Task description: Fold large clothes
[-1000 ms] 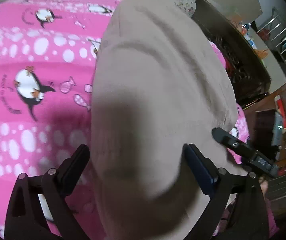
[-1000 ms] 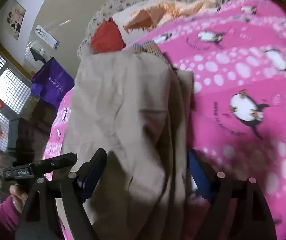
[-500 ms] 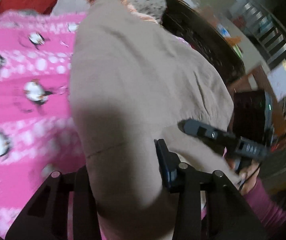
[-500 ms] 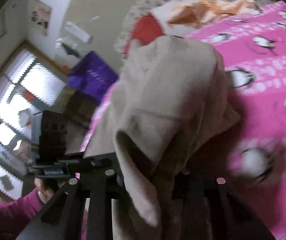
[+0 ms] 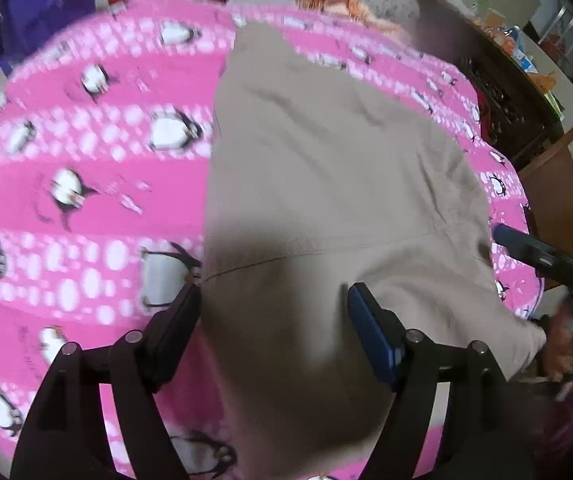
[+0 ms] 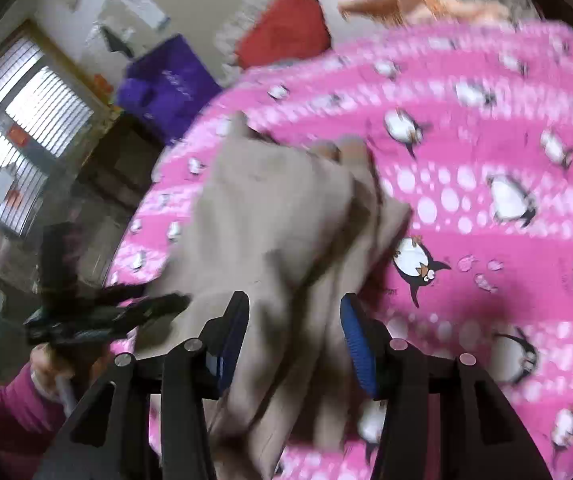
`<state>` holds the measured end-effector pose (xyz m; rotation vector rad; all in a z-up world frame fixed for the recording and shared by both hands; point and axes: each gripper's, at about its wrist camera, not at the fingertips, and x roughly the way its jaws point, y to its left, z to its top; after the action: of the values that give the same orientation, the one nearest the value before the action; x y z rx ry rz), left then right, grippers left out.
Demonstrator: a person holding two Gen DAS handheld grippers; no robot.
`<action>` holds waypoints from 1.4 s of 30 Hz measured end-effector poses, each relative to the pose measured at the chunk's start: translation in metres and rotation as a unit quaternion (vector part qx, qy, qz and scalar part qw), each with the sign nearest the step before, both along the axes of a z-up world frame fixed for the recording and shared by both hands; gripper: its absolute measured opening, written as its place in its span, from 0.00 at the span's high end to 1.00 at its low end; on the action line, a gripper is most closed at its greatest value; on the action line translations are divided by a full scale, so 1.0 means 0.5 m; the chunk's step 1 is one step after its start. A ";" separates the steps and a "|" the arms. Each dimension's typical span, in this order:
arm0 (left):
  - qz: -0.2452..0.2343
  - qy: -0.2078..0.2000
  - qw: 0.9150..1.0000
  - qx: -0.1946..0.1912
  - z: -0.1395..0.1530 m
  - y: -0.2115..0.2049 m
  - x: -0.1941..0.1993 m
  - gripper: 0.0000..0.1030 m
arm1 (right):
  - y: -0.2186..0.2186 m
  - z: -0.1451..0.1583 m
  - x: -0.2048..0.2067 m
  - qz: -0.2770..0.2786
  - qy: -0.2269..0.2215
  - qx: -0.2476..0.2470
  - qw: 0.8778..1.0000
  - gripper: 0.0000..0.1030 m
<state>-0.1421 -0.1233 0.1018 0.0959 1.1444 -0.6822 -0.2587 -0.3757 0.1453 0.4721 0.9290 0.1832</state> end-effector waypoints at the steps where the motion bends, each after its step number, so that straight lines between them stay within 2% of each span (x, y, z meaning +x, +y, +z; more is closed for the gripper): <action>1: 0.002 -0.004 1.000 -0.009 0.010 0.005 -0.008 0.25 | 0.012 0.016 -0.008 0.015 -0.009 -0.003 1.000 0.52; 3: 0.009 -0.009 1.000 -0.014 0.011 0.010 -0.019 0.22 | 0.062 0.046 -0.030 0.065 -0.024 -0.016 0.997 0.55; 5: 0.007 -0.020 1.000 -0.003 -0.002 0.017 -0.031 0.22 | 0.116 0.044 -0.056 0.102 -0.031 -0.031 0.994 0.56; 7: 0.004 -0.030 0.999 0.015 -0.017 0.012 -0.047 0.22 | 0.154 0.027 -0.046 0.122 -0.024 -0.050 0.991 0.64; 8: 0.007 -0.033 0.999 0.015 -0.017 0.013 -0.052 0.22 | 0.170 0.000 -0.039 0.123 -0.004 -0.083 0.989 0.66; 9: 0.009 -0.036 0.999 0.011 -0.020 0.009 -0.049 0.22 | 0.175 -0.027 -0.031 0.108 0.018 -0.122 0.987 0.69; 10: 0.010 -0.038 0.999 0.002 -0.024 0.005 -0.051 0.22 | 0.170 -0.052 -0.030 0.091 0.035 -0.147 0.984 0.68; 11: 0.010 -0.037 0.999 0.000 -0.030 0.005 -0.053 0.21 | 0.154 -0.088 -0.024 0.071 0.057 -0.156 0.984 0.68; 13: 0.016 -0.031 0.999 0.003 -0.040 0.001 -0.057 0.21 | 0.125 -0.127 -0.024 0.047 0.074 -0.114 0.990 0.68; 15: 0.026 -0.035 0.999 0.003 -0.043 0.000 -0.061 0.21 | 0.113 -0.139 -0.034 0.031 0.066 -0.098 0.993 0.68; 18: 0.032 -0.046 0.998 0.005 -0.036 0.002 -0.068 0.21 | 0.116 -0.123 -0.052 0.028 0.065 -0.104 0.992 0.60; 24: 0.047 -0.043 0.998 0.007 -0.027 0.014 -0.071 0.21 | 0.111 -0.073 -0.088 0.012 0.050 -0.079 0.996 0.58; 27: 0.052 -0.051 0.997 0.011 -0.016 0.024 -0.079 0.21 | 0.117 -0.045 -0.094 -0.001 0.034 -0.077 0.996 0.49; 29: 0.053 -0.062 0.997 0.016 -0.005 0.028 -0.086 0.21 | 0.123 -0.022 -0.103 -0.006 0.023 -0.093 0.995 0.49; 31: 0.054 -0.076 0.995 0.020 0.008 0.033 -0.093 0.21 | 0.130 -0.003 -0.109 -0.017 0.015 -0.111 0.994 0.43; 33: 0.057 -0.089 0.994 0.020 0.021 0.038 -0.098 0.21 | 0.138 0.017 -0.112 -0.033 0.000 -0.115 0.993 0.42; 36: 0.063 -0.107 0.992 0.017 0.039 0.047 -0.104 0.21 | 0.148 0.034 -0.105 -0.068 -0.024 -0.121 0.990 0.26; 42: 0.063 -0.127 0.990 0.021 0.059 0.052 -0.116 0.21 | 0.160 0.031 -0.090 -0.120 -0.018 -0.156 0.980 0.26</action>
<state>-0.2003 -0.0974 0.1313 0.1409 0.9124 -0.5169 -0.3038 -0.2956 0.1610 0.2846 0.8397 -0.1728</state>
